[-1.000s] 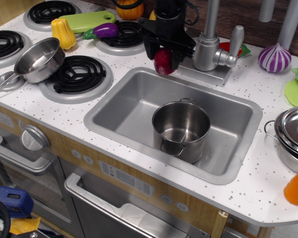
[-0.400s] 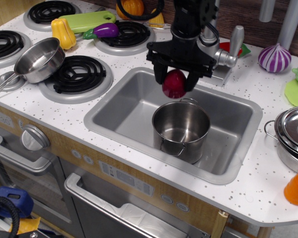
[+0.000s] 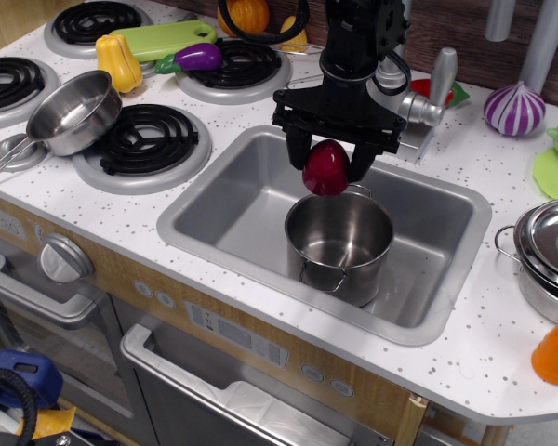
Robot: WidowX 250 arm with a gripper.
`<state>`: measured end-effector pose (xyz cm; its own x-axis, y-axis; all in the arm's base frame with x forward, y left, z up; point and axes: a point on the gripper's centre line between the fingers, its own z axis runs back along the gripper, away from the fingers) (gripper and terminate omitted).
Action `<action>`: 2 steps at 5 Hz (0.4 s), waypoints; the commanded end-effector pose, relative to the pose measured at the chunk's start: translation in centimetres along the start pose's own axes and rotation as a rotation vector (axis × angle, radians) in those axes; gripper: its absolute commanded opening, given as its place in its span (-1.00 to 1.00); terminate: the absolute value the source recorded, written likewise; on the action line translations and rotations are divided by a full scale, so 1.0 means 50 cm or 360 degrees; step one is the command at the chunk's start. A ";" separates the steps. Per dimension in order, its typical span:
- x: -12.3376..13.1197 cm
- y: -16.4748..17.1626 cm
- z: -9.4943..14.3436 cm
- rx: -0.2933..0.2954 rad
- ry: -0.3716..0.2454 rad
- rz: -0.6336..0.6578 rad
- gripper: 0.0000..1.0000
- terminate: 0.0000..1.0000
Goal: Put sweet potato in pot which is in sink
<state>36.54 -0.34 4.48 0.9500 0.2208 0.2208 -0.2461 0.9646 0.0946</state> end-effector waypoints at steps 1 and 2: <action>0.020 -0.001 0.056 -0.0038 -0.0122 0.0008 1.00 -1.00; 0.020 -0.001 0.056 -0.0038 -0.0122 0.0008 1.00 1.00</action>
